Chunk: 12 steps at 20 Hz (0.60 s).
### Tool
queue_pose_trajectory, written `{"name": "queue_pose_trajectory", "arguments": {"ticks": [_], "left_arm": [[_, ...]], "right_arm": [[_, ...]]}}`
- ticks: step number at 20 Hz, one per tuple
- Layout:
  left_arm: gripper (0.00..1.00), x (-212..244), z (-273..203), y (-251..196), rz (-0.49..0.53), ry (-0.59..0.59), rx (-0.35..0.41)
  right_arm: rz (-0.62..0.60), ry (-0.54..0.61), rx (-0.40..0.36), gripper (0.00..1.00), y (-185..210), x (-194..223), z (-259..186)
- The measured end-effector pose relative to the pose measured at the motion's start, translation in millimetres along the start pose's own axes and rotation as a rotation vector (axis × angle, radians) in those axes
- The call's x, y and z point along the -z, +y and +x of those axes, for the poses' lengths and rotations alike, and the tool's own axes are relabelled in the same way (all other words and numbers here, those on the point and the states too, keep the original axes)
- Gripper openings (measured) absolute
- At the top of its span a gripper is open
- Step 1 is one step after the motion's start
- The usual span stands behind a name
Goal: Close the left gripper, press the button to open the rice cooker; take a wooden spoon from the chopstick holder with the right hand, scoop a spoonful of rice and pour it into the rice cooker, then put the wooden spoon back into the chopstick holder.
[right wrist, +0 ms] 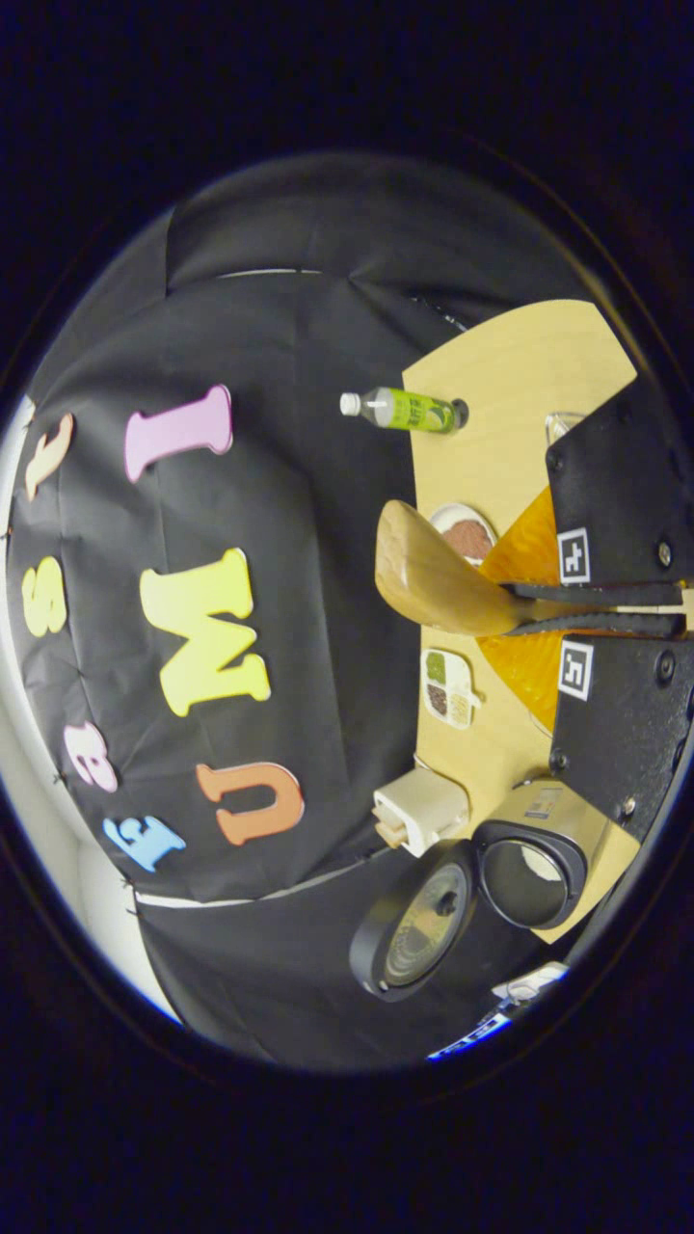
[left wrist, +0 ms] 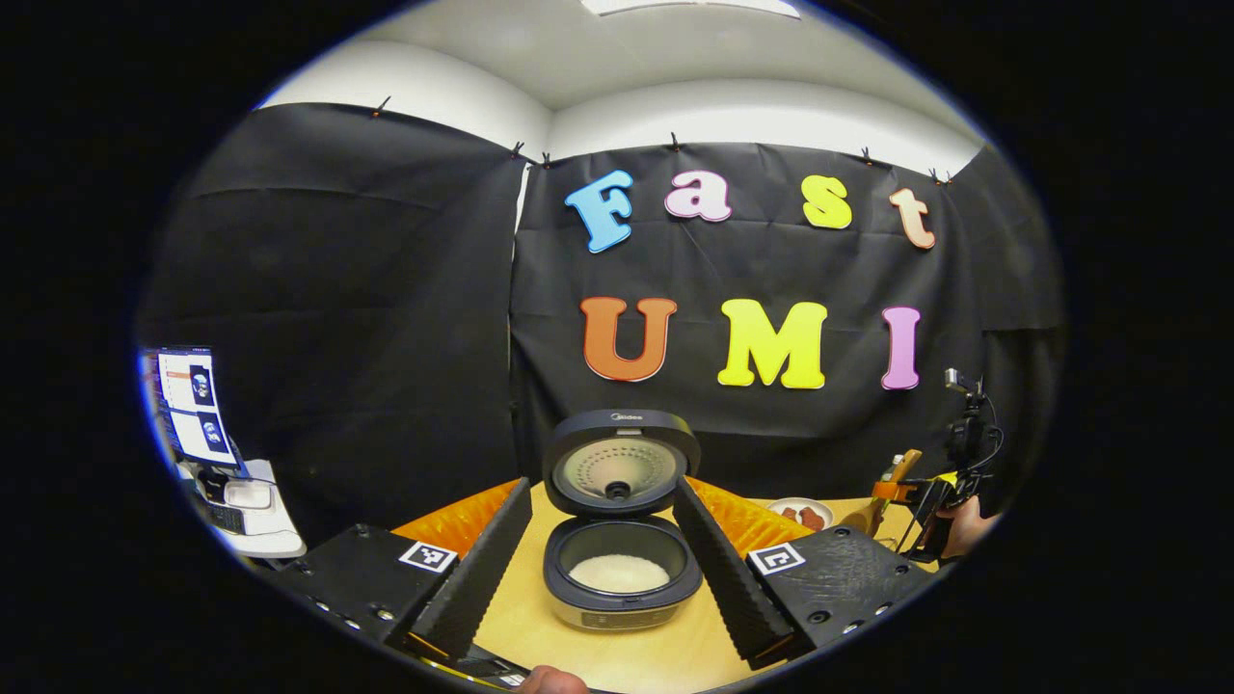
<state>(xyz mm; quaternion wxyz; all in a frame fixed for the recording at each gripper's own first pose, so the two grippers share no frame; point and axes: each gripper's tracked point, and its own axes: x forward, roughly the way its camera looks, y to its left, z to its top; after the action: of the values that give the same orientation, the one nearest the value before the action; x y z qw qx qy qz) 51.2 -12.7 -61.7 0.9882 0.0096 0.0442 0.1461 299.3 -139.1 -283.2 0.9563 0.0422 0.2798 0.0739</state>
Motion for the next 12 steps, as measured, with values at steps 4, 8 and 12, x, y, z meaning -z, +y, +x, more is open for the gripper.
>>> {"name": "queue_pose_trajectory", "arguments": {"ticks": [4, 8, 12], "left_arm": [[0.95, 9, 0, 17, -0.014, 0.035, -0.016], [0.95, 10, -1, 34, -0.009, 0.035, -0.045], [0.95, 13, -2, 48, -0.008, 0.042, -0.088]], "right_arm": [[-0.061, 0.047, 0.025, 0.08, 14, 42, 27], [-0.122, 0.115, 0.111, 0.08, 1, 75, 51], [-0.125, 0.195, 0.162, 0.08, 1, 106, 66]]}}
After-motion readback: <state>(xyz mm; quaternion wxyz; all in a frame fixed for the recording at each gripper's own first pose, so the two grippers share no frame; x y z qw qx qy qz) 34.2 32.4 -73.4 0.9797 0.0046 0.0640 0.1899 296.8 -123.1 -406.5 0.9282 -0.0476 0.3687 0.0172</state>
